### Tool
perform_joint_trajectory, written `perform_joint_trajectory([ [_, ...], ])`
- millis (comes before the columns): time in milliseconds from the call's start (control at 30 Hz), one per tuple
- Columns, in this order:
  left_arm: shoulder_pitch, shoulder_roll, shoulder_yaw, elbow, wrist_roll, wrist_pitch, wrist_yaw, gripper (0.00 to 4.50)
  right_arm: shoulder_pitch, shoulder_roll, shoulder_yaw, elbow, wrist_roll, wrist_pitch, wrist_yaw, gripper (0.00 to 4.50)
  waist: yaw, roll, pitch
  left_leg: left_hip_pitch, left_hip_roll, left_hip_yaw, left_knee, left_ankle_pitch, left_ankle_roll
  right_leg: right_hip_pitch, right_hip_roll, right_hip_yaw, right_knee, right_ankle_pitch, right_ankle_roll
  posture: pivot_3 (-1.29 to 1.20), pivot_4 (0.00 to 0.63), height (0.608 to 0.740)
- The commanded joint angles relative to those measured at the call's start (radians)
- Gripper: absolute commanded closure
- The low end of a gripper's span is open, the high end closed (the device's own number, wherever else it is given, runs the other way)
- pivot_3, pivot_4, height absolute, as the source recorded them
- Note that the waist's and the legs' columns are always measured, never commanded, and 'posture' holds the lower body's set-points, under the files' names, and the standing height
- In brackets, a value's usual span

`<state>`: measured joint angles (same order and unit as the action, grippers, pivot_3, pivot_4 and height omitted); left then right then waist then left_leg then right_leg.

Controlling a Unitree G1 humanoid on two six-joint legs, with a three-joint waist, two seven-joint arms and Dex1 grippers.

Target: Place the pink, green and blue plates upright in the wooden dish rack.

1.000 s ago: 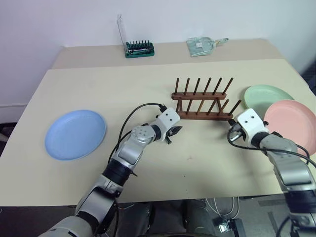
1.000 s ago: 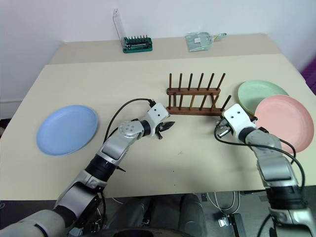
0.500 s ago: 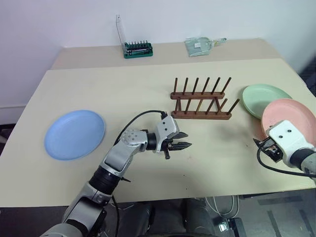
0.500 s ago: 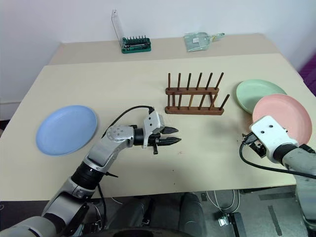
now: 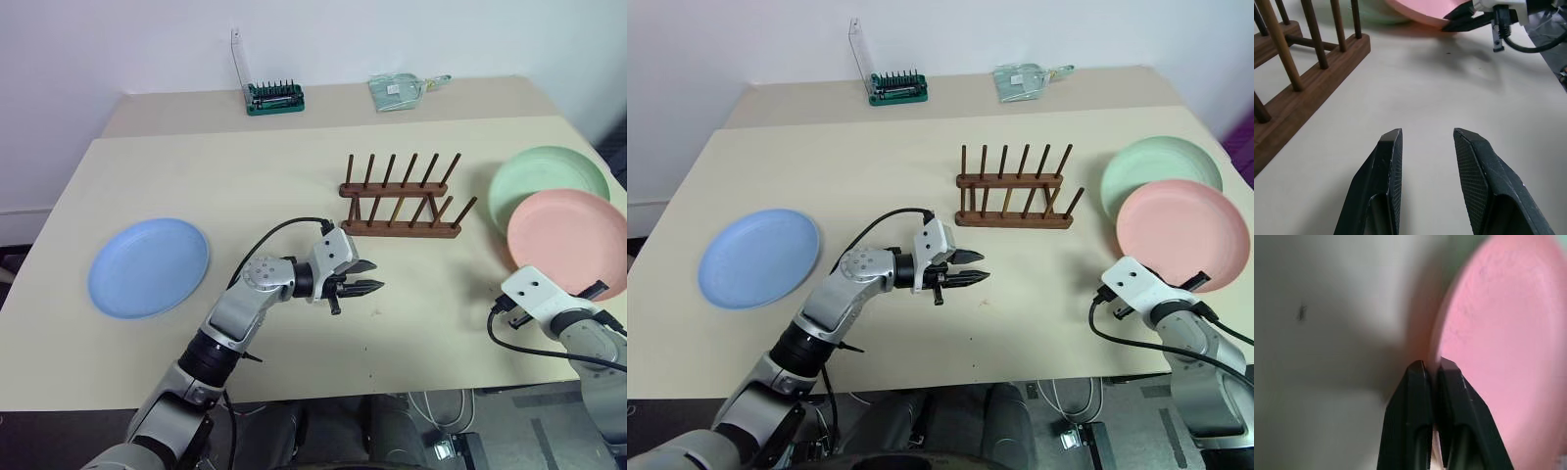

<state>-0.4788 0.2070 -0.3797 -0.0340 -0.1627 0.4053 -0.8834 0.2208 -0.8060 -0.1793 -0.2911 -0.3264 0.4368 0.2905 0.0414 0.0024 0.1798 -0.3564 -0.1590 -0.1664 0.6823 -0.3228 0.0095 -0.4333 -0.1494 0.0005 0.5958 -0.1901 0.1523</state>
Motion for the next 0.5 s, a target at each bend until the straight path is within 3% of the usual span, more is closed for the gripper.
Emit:
perform_joint_trajectory([
  [33,0.001,-0.003,0.005,-0.046,-0.020,0.004,0.004,2.85,0.008,-0.026,-0.043,-0.083,-0.056,-0.029,-0.005,4.47,0.000,0.000,0.000,0.000,0.000,0.000,0.000,0.000,0.000,0.000,0.000,0.000,0.000,0.000,0.000,0.00,0.150,0.740],
  [133,0.000,-0.010,0.017,-0.051,-0.038,0.020,0.009,2.85,0.001,-0.045,-0.107,-0.143,-0.032,-0.062,0.039,4.47,-0.001,0.000,0.000,0.000,0.000,0.000,0.000,0.000,0.000,0.000,0.000,0.000,0.000,0.000,0.000,0.00,0.150,0.740],
  [300,-0.001,-0.002,0.010,-0.046,-0.040,0.011,0.006,2.85,-0.106,-0.050,-0.249,-0.244,0.220,-0.096,0.222,4.47,-0.001,0.000,0.000,0.000,0.001,0.000,0.000,0.000,0.000,0.000,0.001,0.000,0.000,0.000,0.000,0.00,0.150,0.740],
  [400,-0.008,-0.005,0.012,-0.034,-0.040,0.003,0.006,2.85,-0.384,0.027,-0.354,-0.305,0.681,0.158,0.299,4.47,-0.005,0.000,0.002,0.000,0.001,0.000,0.000,0.000,0.000,0.001,0.001,0.000,-0.001,0.000,0.000,0.00,0.150,0.740],
  [467,-0.014,-0.008,0.017,-0.032,-0.045,0.006,0.008,2.85,-0.519,0.056,-0.402,-0.297,0.903,0.290,0.306,4.47,-0.001,0.000,0.002,0.000,0.001,0.001,0.001,0.000,0.000,0.001,0.001,0.000,-0.002,0.000,0.000,0.00,0.150,0.740],
  [500,-0.016,-0.011,0.023,-0.035,-0.050,0.010,0.009,2.85,-0.611,0.073,-0.438,-0.248,1.087,0.368,0.282,4.47,0.001,-0.001,0.002,0.000,0.001,0.000,0.000,0.000,0.000,0.001,0.001,0.000,-0.002,0.000,-0.001,0.00,0.150,0.740],
])
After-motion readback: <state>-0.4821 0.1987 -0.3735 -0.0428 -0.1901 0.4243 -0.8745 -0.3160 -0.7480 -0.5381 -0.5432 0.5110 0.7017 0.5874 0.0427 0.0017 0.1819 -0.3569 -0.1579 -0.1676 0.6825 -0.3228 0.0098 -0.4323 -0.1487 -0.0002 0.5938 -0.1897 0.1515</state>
